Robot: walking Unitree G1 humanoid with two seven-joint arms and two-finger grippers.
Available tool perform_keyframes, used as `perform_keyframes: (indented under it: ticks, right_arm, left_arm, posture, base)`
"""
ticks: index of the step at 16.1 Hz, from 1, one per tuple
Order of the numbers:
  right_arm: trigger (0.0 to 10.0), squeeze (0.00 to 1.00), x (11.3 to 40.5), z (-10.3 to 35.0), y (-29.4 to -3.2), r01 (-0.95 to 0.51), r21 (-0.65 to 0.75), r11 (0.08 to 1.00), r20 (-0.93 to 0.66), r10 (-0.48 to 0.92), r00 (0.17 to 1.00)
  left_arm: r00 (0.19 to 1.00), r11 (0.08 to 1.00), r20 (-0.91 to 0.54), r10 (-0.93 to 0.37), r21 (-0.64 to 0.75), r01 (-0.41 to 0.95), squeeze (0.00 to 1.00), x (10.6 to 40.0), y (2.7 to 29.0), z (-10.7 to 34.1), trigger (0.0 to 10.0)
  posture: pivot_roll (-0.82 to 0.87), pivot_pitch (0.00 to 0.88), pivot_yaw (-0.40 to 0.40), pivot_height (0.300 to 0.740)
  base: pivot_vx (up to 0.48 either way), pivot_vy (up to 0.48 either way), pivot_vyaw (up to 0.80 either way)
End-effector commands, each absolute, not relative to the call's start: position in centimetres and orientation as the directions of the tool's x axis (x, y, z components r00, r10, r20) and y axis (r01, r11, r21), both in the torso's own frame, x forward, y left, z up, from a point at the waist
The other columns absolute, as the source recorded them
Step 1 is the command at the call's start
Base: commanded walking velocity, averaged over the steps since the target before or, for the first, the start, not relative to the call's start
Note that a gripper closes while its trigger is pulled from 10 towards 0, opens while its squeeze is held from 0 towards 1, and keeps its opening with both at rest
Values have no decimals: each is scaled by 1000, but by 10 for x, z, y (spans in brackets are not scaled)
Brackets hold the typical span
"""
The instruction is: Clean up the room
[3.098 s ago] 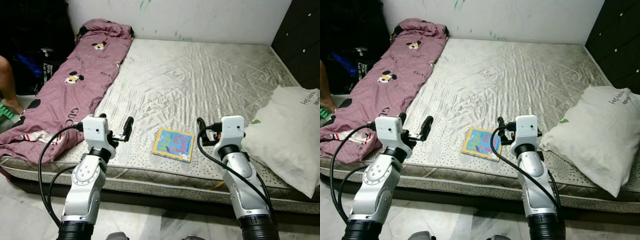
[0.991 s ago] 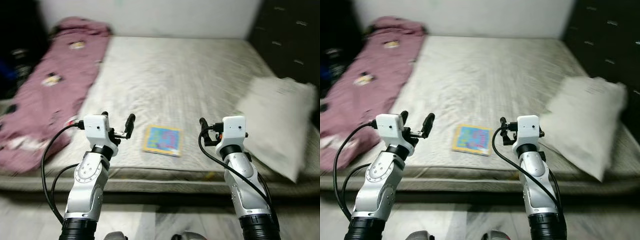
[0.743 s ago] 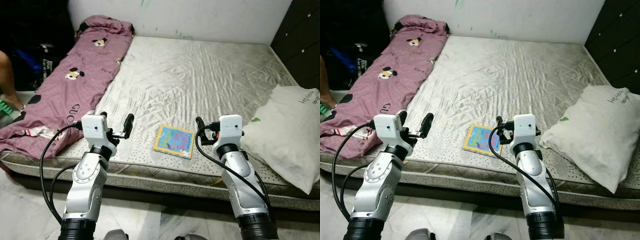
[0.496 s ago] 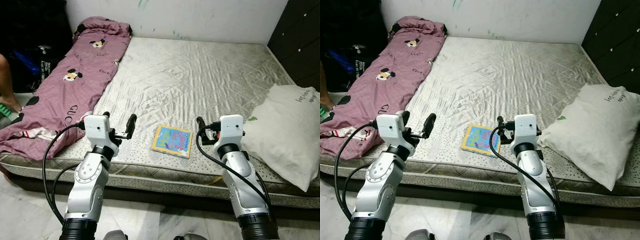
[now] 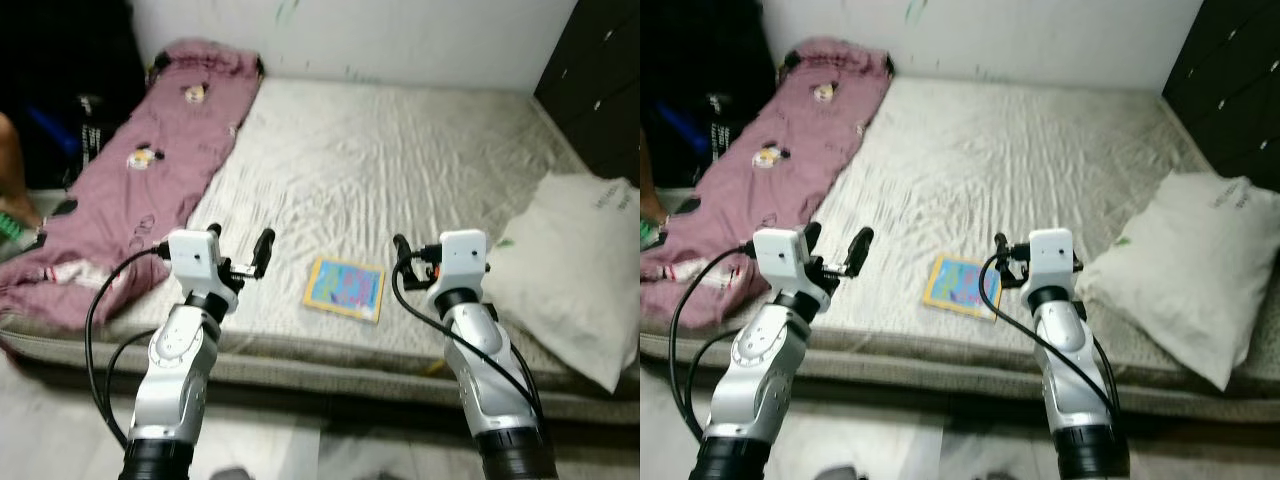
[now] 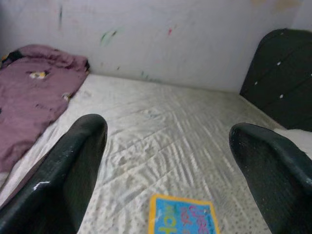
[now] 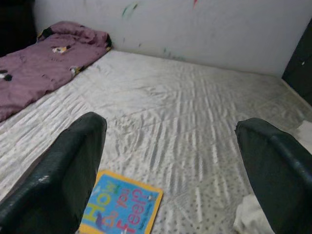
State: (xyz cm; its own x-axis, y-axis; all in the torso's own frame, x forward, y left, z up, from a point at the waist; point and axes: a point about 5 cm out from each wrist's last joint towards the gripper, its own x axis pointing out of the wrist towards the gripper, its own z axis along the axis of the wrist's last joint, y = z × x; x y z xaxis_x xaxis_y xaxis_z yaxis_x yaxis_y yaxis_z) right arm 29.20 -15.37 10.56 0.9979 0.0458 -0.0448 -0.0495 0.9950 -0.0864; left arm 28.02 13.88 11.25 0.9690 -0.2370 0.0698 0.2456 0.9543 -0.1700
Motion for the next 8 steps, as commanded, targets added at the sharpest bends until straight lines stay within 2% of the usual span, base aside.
perform_keyframes:
  ticks: [1,3,6,8]
  right_arm:
    - [10000,0,294,109,-154,-47,-86,995,-30,44,999]
    - [10000,0,294,109,-154,-46,-86,995,-30,44,999]
    - [10000,0,294,110,-155,-45,-87,995,-29,43,999]
    - [10000,0,294,110,-155,-44,-86,995,-29,42,999]
  left_arm:
    - [965,953,89,-248,-158,259,0,280,140,116,10000]
    - [965,953,87,-247,-158,258,0,280,140,116,10000]
    - [967,955,77,-244,-156,254,0,281,140,115,10000]
    - [967,955,73,-243,-155,252,0,281,140,114,10000]
  posture:
    - [33,0,-5,740]
    - [32,0,-4,740]
    - [33,0,-4,740]
    - [33,0,-4,740]
  base:
    - [480,0,0]
    - [480,0,0]
    - [343,0,0]
    - [129,0,0]
